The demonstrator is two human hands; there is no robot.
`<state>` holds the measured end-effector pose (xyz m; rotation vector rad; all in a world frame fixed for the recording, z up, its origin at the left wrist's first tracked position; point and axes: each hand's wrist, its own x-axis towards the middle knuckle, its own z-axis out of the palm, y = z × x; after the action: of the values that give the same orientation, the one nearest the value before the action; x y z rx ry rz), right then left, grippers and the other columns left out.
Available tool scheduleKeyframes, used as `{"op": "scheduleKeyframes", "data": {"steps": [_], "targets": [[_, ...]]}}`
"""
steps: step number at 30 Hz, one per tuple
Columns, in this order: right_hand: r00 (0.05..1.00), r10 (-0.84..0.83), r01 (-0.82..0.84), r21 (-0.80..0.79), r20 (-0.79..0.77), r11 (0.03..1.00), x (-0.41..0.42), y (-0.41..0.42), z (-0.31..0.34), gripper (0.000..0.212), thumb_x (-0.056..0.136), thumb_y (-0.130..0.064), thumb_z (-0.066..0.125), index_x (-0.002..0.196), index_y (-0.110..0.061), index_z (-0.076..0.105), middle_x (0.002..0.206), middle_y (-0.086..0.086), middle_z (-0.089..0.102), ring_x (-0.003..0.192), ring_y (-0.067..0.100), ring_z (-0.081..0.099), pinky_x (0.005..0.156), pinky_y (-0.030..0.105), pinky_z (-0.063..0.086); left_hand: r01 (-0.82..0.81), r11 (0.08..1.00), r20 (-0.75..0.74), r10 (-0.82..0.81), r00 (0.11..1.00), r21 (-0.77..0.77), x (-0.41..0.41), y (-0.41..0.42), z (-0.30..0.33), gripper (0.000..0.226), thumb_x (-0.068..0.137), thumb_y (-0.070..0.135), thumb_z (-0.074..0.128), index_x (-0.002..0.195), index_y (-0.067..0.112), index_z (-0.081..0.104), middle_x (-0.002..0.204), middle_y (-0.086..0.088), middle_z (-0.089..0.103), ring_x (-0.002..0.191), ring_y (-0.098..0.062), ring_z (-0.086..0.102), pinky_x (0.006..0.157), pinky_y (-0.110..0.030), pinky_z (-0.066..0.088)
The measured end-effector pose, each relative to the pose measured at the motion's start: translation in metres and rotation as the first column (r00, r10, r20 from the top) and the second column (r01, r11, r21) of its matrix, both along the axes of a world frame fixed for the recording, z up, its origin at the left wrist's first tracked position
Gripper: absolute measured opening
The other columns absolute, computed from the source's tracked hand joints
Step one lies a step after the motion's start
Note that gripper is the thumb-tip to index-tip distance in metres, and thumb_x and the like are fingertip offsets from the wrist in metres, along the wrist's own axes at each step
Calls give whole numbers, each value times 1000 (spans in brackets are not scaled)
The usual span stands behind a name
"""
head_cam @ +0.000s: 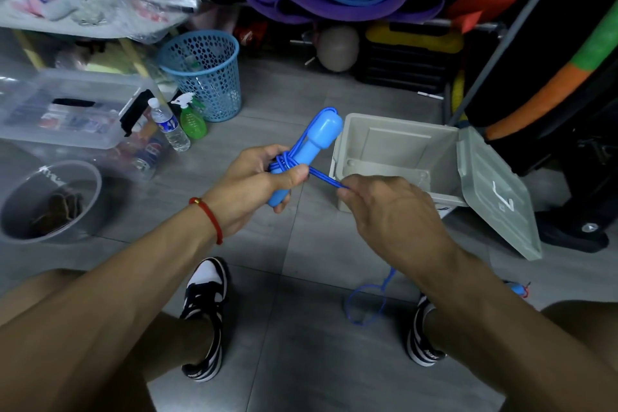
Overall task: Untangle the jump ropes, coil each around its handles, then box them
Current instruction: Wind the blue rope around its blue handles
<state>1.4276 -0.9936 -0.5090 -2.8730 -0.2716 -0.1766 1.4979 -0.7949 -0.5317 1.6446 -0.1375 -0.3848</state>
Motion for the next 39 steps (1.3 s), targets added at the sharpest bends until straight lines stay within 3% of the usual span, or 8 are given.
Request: {"op": "scheduleKeyframes", "data": {"steps": [6, 9, 16, 21, 26, 31, 36, 39], "targets": [[976, 161, -97, -369, 145, 924, -7, 16, 13, 25, 73, -18, 77, 63, -16, 54, 54, 4, 54, 37, 30, 50, 47, 27, 13, -116, 956, 199, 63, 978, 271, 8, 2, -16, 52, 68, 42, 77, 113, 18, 65, 75, 9, 66, 60, -9, 58, 59, -32, 50], [964, 240, -156, -486, 115, 860, -11, 12, 17, 19, 70, -19, 78, 67, -18, 59, 54, 2, 56, 38, 28, 53, 49, 28, 12, -90, 897, 280, -39, 959, 432, 8, 5, -21, 62, 65, 54, 73, 117, 20, 66, 96, 3, 72, 85, -13, 67, 84, -36, 56], [923, 364, -260, -500, 121, 826, 5, -13, 21, 21, 72, -28, 84, 69, -21, 65, 63, -2, 59, 41, 27, 54, 47, 25, 20, 60, 705, 299, -375, 877, 707, -7, -10, -19, 43, 82, 41, 77, 119, 24, 61, 95, 0, 70, 91, -23, 65, 83, -39, 53], [927, 364, -325, -287, 94, 901, 16, -26, 27, 16, 87, -46, 68, 86, -30, 69, 77, -8, 66, 68, 23, 65, 58, 28, 29, 174, 565, 238, -579, 780, 807, -21, -26, -8, 35, 84, 47, 69, 111, 31, 56, 101, 7, 66, 95, -22, 63, 78, -39, 52], [971, 236, -232, 79, -48, 969, 27, -37, 28, 23, 79, -54, 74, 85, -32, 68, 61, -13, 59, 65, 4, 53, 65, 31, 38, 142, 608, 356, -621, 698, 781, -31, -25, 8, 43, 80, 61, 62, 109, 32, 56, 92, 12, 61, 85, -19, 59, 75, -39, 51], [906, 340, -211, 429, -251, 878, 34, -42, 28, 14, 72, -40, 85, 77, -29, 78, 70, -15, 72, 72, 3, 67, 69, 15, 50, 138, 670, 401, -583, 707, 730, -36, -23, 14, 42, 80, 65, 63, 108, 34, 58, 91, 20, 60, 86, -12, 58, 79, -38, 50], [834, 425, -166, 575, -351, 801, 41, -46, 25, 14, 69, -27, 88, 80, -23, 81, 81, -4, 75, 78, 12, 69, 78, 28, 56, 191, 690, 350, -562, 750, 698, -36, -25, 19, 40, 74, 47, 82, 104, 32, 61, 88, 15, 63, 85, -10, 55, 82, -35, 47], [815, 453, -95, 689, -360, 719, 45, -53, 24, 18, 70, -15, 85, 85, -8, 77, 75, 9, 74, 65, 18, 65, 66, 25, 55, 225, 711, 324, -548, 771, 666, -37, -24, 21, 43, 70, 41, 88, 103, 34, 61, 93, 18, 64, 88, -3, 57, 83, -30, 48]]}}
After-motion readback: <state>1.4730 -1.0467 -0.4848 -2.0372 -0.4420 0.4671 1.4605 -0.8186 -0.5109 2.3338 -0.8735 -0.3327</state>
